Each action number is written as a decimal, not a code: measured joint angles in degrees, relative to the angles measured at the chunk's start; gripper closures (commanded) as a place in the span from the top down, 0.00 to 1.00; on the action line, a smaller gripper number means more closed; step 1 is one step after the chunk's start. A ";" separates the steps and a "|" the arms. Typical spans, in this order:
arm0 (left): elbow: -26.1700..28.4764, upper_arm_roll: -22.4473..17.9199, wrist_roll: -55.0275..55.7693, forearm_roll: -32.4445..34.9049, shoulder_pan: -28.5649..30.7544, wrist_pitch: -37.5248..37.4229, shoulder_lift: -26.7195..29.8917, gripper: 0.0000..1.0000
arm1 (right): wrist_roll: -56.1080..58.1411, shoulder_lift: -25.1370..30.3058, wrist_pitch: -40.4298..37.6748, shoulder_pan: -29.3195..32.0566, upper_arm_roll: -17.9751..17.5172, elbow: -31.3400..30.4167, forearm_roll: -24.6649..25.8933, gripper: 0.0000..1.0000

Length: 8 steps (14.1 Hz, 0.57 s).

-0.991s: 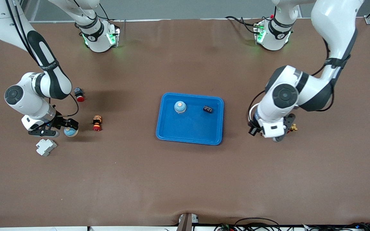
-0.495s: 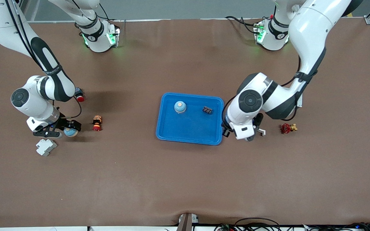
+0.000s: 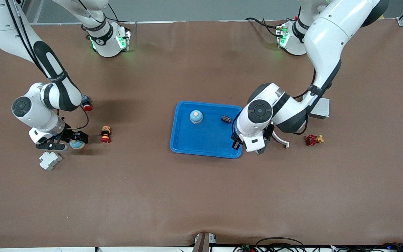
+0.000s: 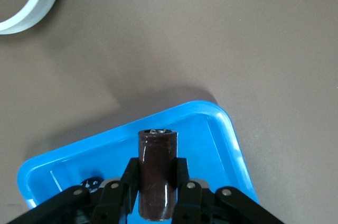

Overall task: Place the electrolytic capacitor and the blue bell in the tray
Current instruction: 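Carry the second capacitor into the tray and open the left gripper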

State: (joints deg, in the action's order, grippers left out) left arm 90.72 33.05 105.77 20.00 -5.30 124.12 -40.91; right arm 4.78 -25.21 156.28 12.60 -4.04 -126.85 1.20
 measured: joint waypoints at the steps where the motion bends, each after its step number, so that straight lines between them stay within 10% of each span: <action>1: 0.00 -0.03 0.00 0.12 -0.04 0.57 -0.41 0.00 | 0.08 0.00 0.00 0.00 0.01 0.12 0.01 1.00; 8: -0.02 -1.46 0.02 1.86 -2.84 3.58 -2.98 0.00 | 1.19 0.00 0.08 0.15 0.20 0.43 0.03 1.00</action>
State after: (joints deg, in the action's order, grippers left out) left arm 90.70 31.59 105.78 21.85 -8.14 127.70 -43.88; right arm 5.97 -25.21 156.36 12.76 -3.84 -126.42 1.22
